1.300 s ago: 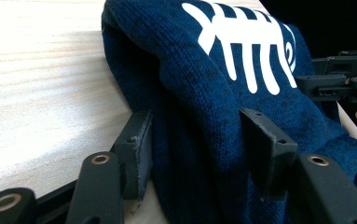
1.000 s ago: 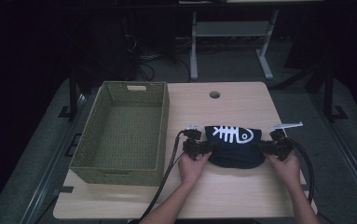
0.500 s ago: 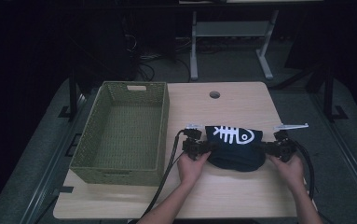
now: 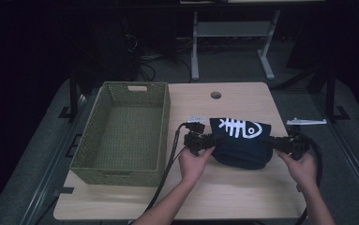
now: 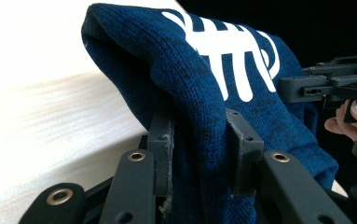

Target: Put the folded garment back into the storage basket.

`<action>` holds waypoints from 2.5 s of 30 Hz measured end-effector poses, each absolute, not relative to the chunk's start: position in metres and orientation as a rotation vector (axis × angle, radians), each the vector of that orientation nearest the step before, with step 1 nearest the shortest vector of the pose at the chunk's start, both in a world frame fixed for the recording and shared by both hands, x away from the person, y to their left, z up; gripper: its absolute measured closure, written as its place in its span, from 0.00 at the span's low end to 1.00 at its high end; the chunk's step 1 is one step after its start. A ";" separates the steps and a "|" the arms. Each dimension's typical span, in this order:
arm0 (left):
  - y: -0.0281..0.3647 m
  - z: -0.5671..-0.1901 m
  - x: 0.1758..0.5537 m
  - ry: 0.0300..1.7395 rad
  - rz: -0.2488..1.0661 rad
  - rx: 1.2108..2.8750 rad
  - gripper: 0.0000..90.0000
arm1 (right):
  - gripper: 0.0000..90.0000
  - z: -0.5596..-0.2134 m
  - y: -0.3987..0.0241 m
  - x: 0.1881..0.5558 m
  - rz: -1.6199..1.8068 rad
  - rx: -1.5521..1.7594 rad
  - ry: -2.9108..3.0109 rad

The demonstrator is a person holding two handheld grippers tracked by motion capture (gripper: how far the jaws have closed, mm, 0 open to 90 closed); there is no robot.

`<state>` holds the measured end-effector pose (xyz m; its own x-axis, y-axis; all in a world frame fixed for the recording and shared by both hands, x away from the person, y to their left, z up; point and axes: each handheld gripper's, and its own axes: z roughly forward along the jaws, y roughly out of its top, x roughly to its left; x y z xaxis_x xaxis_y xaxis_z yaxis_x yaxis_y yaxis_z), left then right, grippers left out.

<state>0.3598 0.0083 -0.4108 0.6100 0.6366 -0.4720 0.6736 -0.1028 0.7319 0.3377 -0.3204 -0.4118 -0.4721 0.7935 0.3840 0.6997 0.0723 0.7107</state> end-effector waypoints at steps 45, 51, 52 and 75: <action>0.104 -0.320 0.357 1.000 -0.026 1.706 0.74 | 0.79 -0.311 -0.250 0.348 1.618 1.356 2.260; 0.117 -0.314 0.357 1.000 -0.015 1.707 0.74 | 0.79 -0.306 -0.238 0.352 1.620 1.335 2.274; 0.119 -0.313 0.357 0.998 -0.014 1.706 0.74 | 0.79 -0.305 -0.236 0.352 1.619 1.335 2.277; 0.164 -0.294 0.354 1.031 0.037 1.674 0.74 | 0.79 -0.289 -0.189 0.366 1.605 1.280 2.326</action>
